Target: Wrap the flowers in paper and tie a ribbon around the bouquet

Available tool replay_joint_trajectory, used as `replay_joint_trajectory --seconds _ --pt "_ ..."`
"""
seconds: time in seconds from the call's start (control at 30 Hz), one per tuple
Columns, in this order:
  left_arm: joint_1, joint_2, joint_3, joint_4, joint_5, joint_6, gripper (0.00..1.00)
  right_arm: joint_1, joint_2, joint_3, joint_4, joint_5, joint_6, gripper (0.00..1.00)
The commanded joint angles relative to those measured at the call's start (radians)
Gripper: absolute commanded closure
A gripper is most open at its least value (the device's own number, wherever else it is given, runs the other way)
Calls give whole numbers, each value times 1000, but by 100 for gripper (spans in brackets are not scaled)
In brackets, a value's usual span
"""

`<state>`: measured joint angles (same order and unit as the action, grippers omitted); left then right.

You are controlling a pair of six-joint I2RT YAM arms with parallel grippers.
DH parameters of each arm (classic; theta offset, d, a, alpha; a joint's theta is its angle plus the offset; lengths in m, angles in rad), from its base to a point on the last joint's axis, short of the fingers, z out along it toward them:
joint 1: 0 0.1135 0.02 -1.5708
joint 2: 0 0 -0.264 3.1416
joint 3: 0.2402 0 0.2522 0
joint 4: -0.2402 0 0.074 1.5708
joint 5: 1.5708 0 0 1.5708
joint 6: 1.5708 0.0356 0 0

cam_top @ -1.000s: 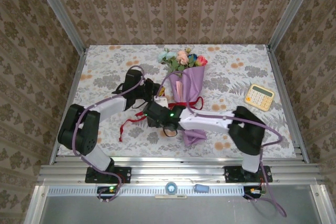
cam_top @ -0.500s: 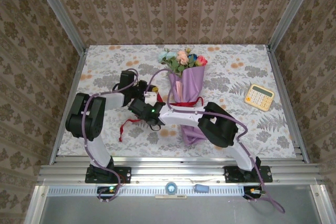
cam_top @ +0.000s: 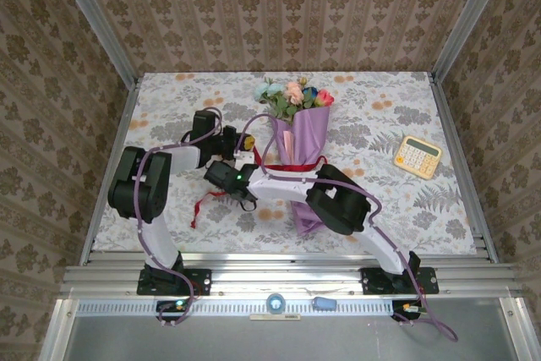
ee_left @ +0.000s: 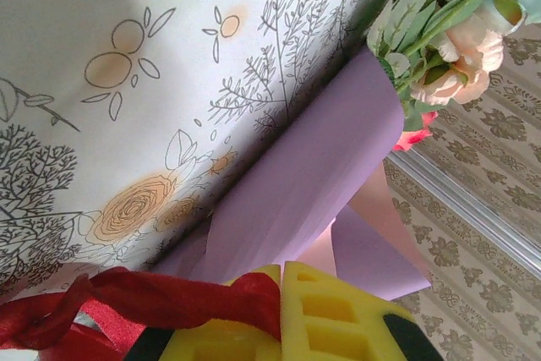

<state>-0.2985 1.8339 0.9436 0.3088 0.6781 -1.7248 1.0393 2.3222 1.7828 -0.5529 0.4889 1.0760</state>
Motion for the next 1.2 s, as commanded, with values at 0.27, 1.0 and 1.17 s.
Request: replay_joint_trajectory --seconds 0.27,1.0,1.17 --pt "10 12 42 -27 27 24 100 -13 -90 -123 -19 -68 42 100" --pt "-32 -26 11 -50 -28 99 100 -200 -574 -178 -66 -653 -525 100" --pt "-58 -12 13 -34 -56 95 100 -206 -567 -102 -76 -795 -571 100"
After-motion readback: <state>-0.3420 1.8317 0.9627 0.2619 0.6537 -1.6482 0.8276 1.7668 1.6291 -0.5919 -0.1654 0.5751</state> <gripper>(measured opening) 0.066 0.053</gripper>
